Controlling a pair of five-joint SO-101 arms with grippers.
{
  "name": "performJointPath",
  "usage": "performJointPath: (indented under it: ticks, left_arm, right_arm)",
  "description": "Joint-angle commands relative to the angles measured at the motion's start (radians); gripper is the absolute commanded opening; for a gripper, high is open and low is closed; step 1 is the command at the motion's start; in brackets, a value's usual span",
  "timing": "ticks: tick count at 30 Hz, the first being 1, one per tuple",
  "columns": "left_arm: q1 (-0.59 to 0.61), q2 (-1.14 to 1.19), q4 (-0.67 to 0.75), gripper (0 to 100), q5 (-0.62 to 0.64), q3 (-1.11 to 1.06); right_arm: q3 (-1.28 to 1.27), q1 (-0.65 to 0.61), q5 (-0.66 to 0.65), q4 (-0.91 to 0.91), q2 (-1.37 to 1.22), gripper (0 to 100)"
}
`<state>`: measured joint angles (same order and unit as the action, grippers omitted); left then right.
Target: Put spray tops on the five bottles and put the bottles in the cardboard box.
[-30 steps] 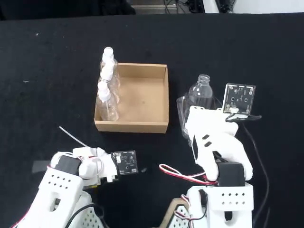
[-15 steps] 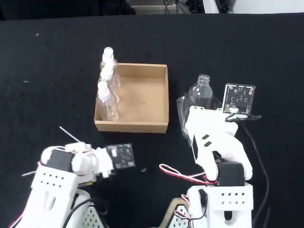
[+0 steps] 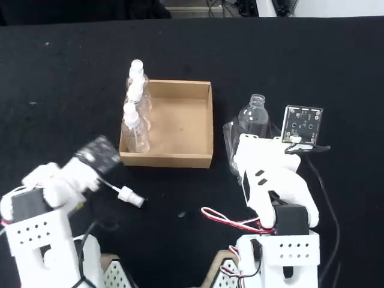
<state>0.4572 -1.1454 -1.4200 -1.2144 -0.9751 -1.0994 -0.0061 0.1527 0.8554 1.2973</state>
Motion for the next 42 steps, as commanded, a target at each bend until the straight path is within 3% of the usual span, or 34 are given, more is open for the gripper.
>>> performJointPath:
  ticks: [1,3,7,15,21,28,35,42]
  left_arm:
    - [0.232,0.003,0.427,4,0.163,-0.189]
    - [0.311,0.014,0.545,4,0.235,-0.265]
    - [0.398,0.094,0.512,4,0.299,-0.22]
    - [0.423,0.347,0.473,4,0.292,-0.113]
    - [0.452,0.497,0.466,5,0.178,-0.045]
    - [0.507,0.611,0.465,19,0.071,-0.008]
    - [0.507,0.655,0.473,20,-0.063,0.002]
    - [0.513,0.681,0.474,20,-0.074,0.004]
  right_arm:
    - [0.038,-0.032,0.006,0.002,0.028,1.1]
    - [0.027,-0.089,0.006,0.003,0.028,1.1]
    - [0.01,-0.169,0.002,0.003,0.028,1.1]
    - [-0.002,-0.199,0.0,0.003,0.028,1.1]
    - [-0.004,-0.199,0.0,0.003,0.028,1.1]
    - [-0.004,-0.199,0.0,0.003,0.028,1.1]
    - [-0.004,-0.199,-0.002,0.003,0.028,1.1]
    - [-0.004,-0.199,-0.002,0.003,0.028,1.1]
